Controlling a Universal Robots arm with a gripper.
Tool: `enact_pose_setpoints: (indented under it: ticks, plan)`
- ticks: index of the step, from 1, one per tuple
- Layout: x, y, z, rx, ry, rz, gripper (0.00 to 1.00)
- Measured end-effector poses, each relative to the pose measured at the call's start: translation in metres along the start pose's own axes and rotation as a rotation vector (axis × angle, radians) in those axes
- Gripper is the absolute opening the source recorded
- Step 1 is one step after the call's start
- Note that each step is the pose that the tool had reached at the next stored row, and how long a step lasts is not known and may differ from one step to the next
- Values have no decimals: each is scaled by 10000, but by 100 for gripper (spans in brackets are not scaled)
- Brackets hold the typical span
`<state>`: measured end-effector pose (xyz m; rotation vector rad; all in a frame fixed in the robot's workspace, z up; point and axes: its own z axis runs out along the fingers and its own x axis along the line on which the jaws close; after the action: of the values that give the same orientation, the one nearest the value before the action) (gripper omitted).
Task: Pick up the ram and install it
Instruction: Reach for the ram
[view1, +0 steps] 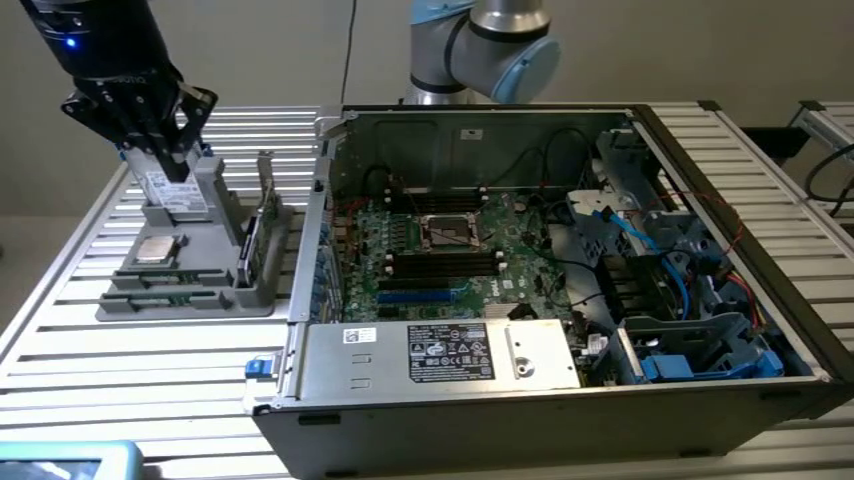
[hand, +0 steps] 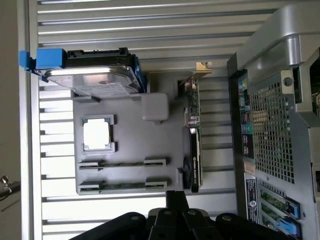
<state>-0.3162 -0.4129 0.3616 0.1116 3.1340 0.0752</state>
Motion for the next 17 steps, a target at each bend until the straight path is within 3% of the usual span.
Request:
enact_pose_setpoints:
  ticks: [7,17]
  plan:
    - [163,-14,55,6,24,2,11]
    - [285,-28,146,25,99,5,11]
